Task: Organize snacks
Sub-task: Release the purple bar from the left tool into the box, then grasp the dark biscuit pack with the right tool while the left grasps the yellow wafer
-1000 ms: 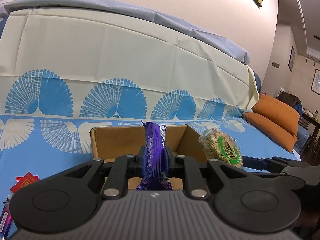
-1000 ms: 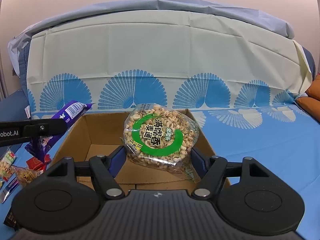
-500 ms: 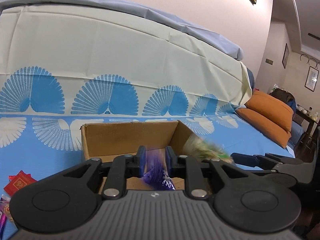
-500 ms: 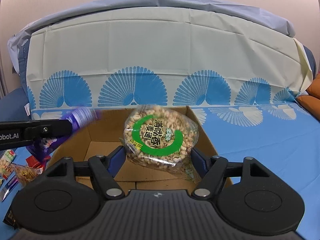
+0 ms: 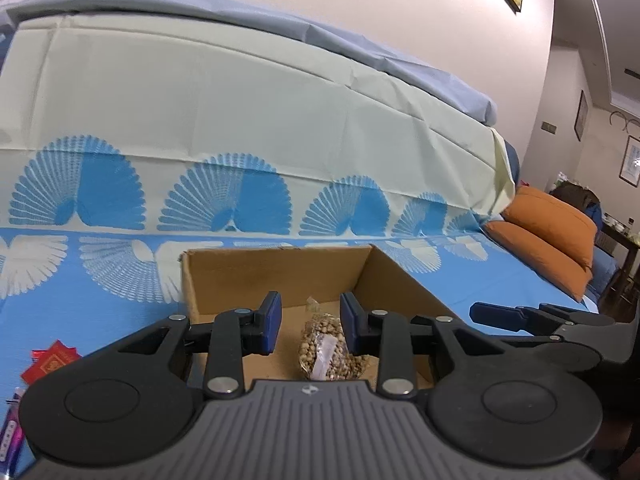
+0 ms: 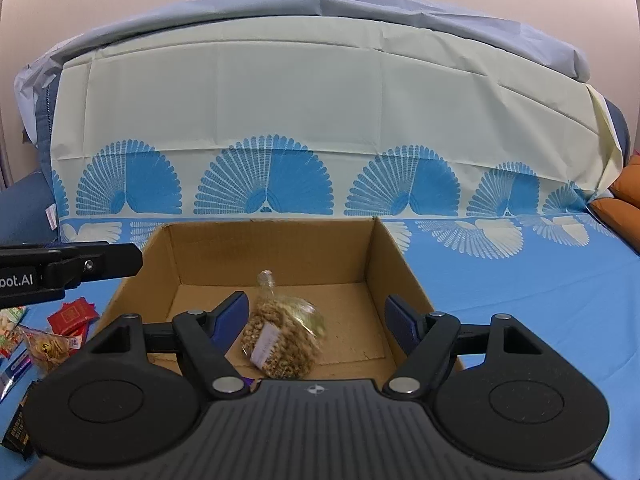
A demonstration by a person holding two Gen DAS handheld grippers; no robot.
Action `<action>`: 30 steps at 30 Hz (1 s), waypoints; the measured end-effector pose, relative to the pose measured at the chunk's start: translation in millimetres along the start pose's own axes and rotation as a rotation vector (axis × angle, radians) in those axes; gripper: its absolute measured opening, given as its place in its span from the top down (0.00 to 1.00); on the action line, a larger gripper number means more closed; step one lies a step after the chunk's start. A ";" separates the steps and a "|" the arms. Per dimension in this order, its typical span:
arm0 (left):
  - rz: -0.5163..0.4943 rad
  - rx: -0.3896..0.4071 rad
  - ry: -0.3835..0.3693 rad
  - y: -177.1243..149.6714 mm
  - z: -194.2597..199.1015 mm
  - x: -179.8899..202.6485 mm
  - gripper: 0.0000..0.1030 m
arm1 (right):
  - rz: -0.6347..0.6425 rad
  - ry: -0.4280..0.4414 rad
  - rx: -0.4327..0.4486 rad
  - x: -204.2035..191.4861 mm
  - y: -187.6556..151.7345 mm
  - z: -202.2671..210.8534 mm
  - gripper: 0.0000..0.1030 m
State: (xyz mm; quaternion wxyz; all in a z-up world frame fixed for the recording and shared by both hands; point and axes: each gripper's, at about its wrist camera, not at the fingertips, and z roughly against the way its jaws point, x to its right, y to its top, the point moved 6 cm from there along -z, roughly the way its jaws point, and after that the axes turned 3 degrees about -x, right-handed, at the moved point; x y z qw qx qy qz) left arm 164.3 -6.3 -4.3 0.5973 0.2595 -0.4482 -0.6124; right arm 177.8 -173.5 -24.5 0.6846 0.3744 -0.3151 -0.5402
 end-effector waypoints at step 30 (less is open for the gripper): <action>0.114 -0.478 0.578 -102.5 93.5 -245.8 0.88 | 0.052 0.527 -0.188 -257.2 -60.7 7.7 0.46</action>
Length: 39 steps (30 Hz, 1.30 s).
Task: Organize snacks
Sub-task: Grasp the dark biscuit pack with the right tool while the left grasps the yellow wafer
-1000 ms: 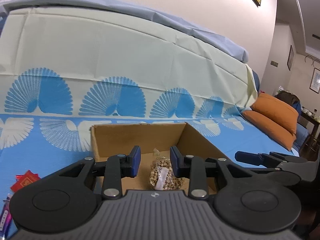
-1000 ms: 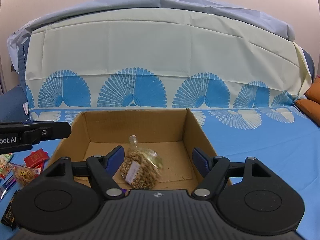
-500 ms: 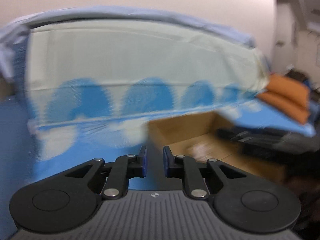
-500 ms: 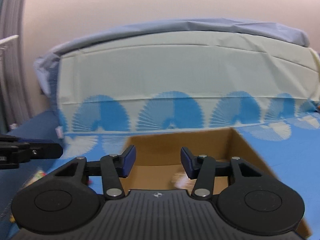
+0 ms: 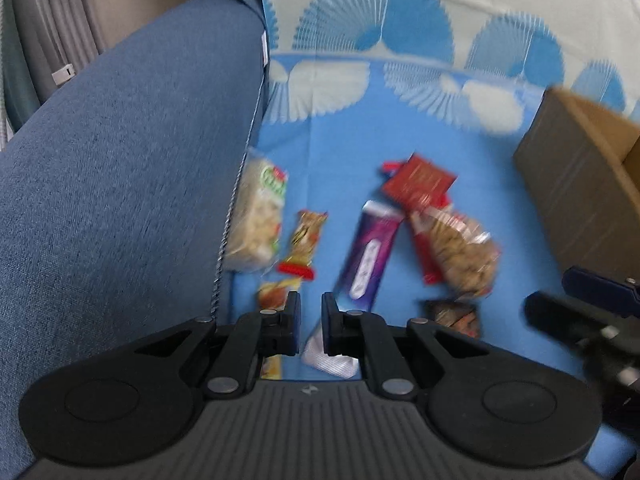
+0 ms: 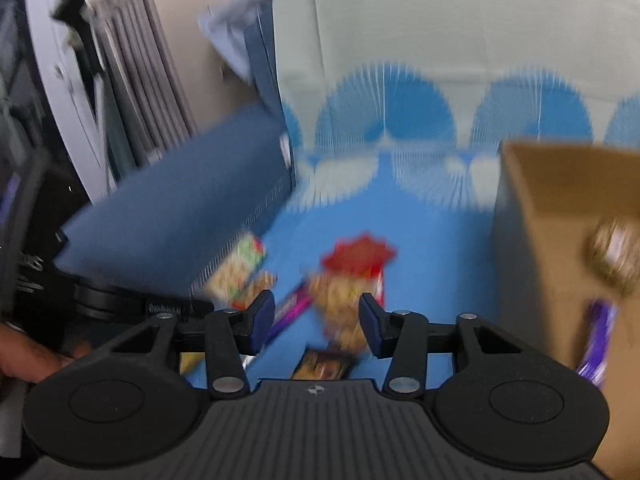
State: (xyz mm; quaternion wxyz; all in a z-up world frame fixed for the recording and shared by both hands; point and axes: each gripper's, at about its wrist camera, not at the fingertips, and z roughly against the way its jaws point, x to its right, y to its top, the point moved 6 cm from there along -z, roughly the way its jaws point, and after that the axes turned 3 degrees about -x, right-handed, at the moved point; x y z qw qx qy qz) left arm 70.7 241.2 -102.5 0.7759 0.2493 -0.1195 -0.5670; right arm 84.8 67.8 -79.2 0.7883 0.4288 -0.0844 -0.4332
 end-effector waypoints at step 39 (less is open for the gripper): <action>0.015 -0.255 -0.291 -40.8 -31.7 24.8 0.82 | 0.122 -0.111 -0.360 18.2 -73.3 -38.8 0.58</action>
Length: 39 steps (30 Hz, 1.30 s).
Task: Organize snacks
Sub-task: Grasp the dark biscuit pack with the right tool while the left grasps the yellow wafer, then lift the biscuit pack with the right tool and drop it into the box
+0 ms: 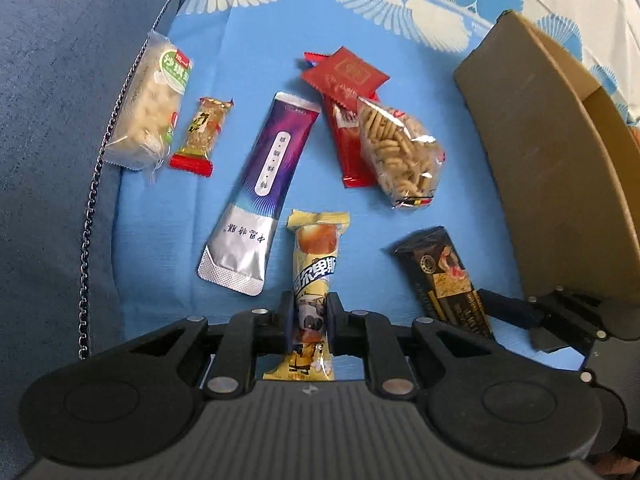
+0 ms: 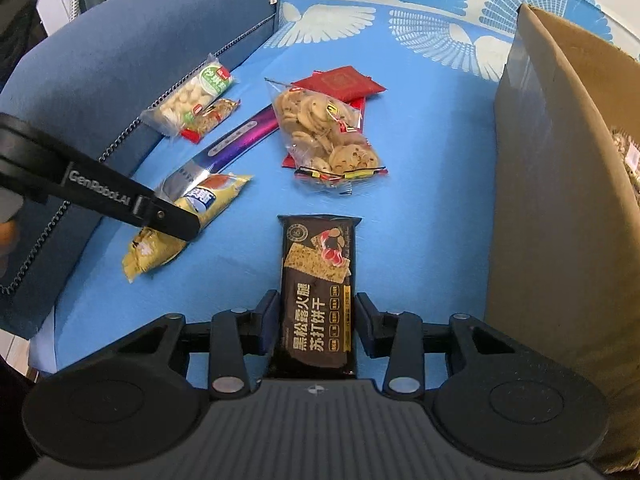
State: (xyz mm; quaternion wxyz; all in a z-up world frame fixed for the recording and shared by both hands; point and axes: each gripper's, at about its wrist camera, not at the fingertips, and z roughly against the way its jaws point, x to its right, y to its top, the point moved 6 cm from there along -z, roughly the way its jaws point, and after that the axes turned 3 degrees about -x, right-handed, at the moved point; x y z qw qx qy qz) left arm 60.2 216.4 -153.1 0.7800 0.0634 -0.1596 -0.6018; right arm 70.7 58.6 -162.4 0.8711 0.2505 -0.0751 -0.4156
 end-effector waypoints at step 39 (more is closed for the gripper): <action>-0.050 0.031 0.010 -0.6 3.2 3.7 0.85 | 0.042 -0.054 0.031 -2.2 4.3 -3.4 0.60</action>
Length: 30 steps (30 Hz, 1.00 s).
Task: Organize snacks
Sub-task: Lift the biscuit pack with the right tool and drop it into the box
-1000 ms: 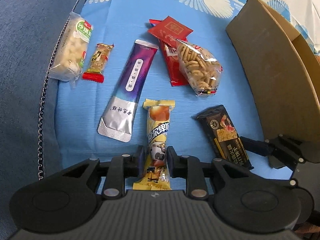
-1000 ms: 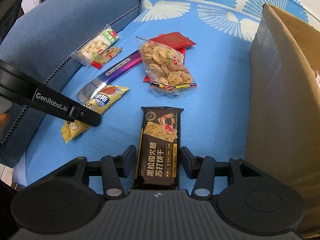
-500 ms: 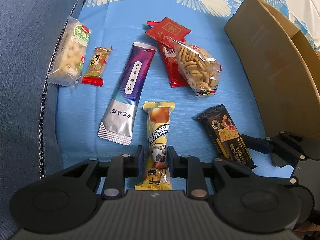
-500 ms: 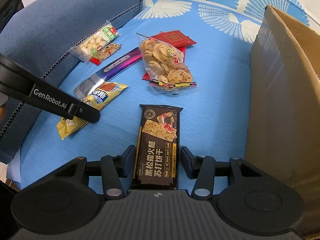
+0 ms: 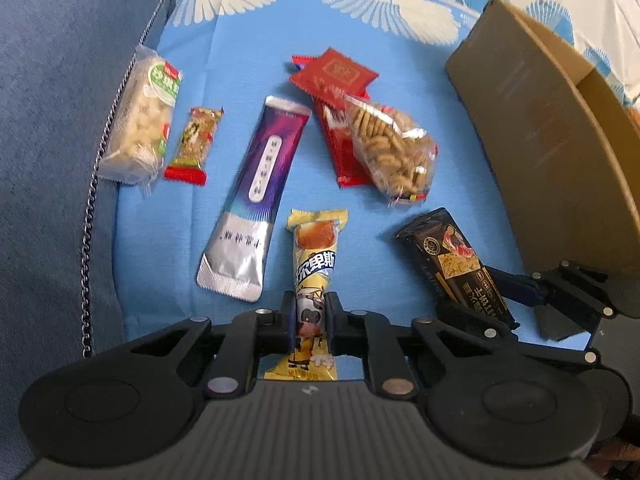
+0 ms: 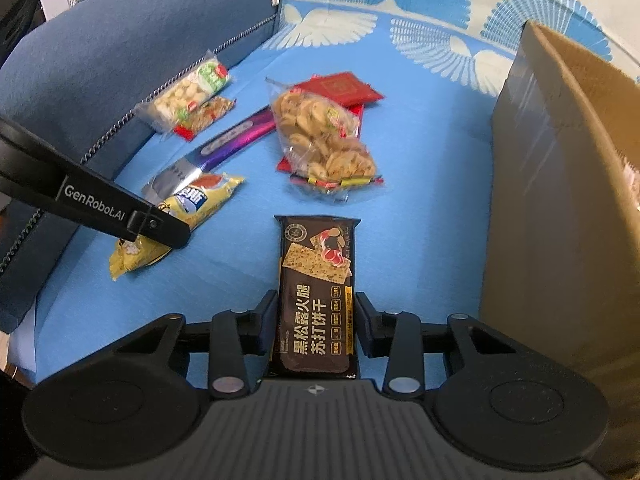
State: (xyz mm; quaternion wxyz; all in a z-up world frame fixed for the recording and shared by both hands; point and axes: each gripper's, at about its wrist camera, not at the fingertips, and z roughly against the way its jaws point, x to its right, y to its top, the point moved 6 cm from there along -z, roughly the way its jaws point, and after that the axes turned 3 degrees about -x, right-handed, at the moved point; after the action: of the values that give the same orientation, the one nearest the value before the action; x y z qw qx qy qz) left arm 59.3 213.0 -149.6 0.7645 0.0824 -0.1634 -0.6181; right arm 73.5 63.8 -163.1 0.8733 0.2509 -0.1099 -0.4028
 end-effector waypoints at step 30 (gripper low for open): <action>-0.019 0.562 -0.127 60.6 94.8 70.3 0.86 | -0.028 -0.060 0.551 56.4 54.2 144.7 0.60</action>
State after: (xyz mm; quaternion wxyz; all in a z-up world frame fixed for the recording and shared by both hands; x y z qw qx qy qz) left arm 94.5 165.4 -30.8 0.6939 0.2538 -0.3751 -0.5598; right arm 88.4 0.1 -12.1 0.7630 0.4685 -0.2375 -0.3769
